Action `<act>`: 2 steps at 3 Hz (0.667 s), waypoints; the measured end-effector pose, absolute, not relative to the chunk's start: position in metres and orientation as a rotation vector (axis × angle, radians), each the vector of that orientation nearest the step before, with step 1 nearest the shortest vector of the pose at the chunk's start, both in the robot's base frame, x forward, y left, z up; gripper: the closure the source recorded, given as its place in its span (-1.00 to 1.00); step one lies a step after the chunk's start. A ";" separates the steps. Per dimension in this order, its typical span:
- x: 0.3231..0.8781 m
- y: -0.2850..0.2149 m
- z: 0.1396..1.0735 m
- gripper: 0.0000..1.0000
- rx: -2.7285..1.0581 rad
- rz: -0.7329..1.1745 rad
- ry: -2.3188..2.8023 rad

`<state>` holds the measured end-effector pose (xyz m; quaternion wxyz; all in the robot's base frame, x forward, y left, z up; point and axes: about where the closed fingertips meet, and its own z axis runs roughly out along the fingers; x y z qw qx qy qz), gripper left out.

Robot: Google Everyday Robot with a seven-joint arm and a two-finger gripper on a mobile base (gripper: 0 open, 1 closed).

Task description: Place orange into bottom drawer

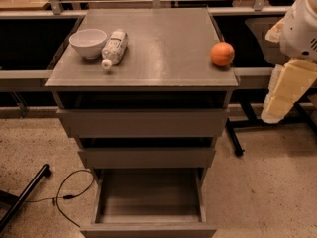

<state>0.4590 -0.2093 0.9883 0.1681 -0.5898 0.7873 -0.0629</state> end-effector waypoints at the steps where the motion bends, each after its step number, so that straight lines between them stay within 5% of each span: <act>1: 0.461 -0.208 0.993 -1.00 -1.671 -0.184 2.226; 2: 0.482 -0.208 1.003 -1.00 -1.665 -0.169 2.159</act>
Offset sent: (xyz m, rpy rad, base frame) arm 0.0325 -0.0014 0.0207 0.0607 -0.0743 0.0453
